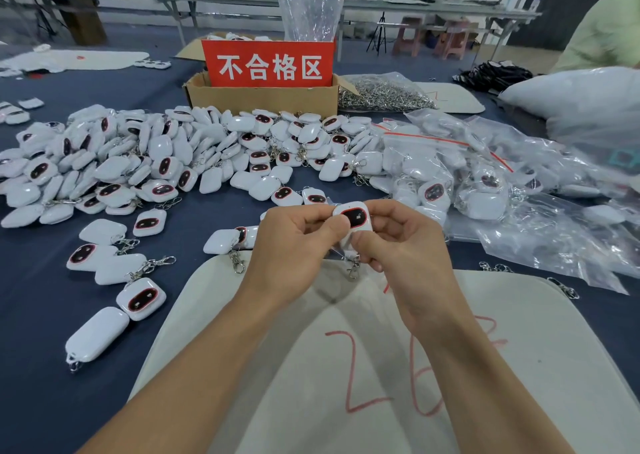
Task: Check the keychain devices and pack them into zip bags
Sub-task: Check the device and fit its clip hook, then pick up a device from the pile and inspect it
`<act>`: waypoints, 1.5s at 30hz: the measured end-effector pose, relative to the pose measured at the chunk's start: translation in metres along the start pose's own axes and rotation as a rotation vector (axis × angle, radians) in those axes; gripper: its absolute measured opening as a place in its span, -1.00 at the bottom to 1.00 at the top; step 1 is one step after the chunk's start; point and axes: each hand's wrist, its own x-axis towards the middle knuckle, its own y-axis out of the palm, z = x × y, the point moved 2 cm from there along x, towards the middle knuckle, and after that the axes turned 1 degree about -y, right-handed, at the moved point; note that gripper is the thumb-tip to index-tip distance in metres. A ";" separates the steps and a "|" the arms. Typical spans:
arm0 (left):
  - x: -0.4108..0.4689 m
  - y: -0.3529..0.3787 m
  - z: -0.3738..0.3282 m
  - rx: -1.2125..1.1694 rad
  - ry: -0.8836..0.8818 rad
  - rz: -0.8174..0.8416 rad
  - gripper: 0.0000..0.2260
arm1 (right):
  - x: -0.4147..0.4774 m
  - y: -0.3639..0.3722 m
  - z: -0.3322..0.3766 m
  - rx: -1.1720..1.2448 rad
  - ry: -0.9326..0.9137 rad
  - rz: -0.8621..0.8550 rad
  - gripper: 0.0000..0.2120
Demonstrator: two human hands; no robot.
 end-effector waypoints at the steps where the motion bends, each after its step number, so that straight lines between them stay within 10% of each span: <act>1: -0.001 0.001 -0.001 -0.012 0.004 0.009 -0.87 | 0.000 0.000 0.000 -0.012 -0.008 -0.018 -0.73; 16: -0.004 0.002 0.004 0.023 -0.021 -0.120 -0.73 | -0.006 0.014 -0.006 -0.482 -0.275 -0.035 -0.65; 25: 0.003 -0.011 0.003 -0.038 -0.083 -0.245 -0.78 | -0.002 0.013 -0.004 0.059 0.065 0.106 -0.65; 35: 0.005 -0.004 0.001 -0.145 -0.091 -0.128 -0.88 | -0.001 0.006 -0.007 -0.155 -0.019 -0.012 -0.87; 41: 0.002 0.001 0.006 -0.089 -0.140 -0.206 -0.90 | -0.006 0.004 -0.006 -0.530 -0.230 -0.127 -0.41; 45: 0.002 0.000 0.003 -0.129 -0.135 -0.204 -0.91 | 0.002 0.001 -0.001 -0.291 -0.141 -0.078 -0.85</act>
